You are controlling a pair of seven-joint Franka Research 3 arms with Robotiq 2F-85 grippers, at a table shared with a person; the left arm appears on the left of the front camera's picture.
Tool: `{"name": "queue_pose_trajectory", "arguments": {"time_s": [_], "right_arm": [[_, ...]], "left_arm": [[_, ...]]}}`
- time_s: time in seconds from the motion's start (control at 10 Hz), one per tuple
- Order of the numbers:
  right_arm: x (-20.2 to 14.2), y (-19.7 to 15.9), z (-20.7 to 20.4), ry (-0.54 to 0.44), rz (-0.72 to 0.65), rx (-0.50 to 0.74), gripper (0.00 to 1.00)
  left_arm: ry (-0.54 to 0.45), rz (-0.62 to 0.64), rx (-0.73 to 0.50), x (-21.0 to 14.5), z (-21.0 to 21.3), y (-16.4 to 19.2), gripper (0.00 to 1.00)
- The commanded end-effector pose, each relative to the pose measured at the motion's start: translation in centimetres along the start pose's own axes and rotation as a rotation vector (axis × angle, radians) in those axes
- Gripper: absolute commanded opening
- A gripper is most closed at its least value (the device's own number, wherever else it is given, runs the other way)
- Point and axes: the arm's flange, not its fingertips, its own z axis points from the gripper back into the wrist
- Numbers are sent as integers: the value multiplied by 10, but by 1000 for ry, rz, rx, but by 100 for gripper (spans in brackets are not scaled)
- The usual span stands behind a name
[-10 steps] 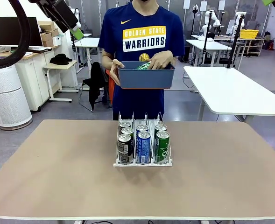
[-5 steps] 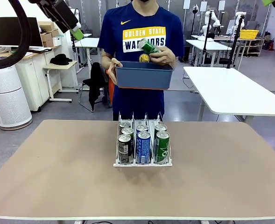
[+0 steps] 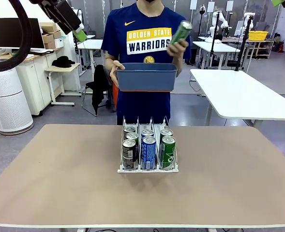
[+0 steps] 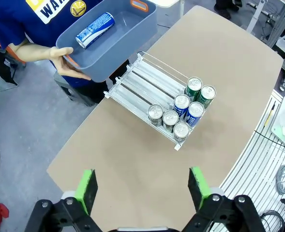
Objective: Fill the beverage cans into the dispenser.
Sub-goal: Pick up the Sprite handed by the human.
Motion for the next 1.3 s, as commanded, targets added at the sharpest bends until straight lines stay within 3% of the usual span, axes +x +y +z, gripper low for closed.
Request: {"name": "queue_pose_trajectory", "arguments": {"time_s": [0.0,1.2], "right_arm": [[-1,2,-1,0,2,8,100],[-1,2,-1,0,2,8,100]], "left_arm": [[5,6,-4,-1,0,0,100],[5,6,-4,-1,0,0,100]]}}
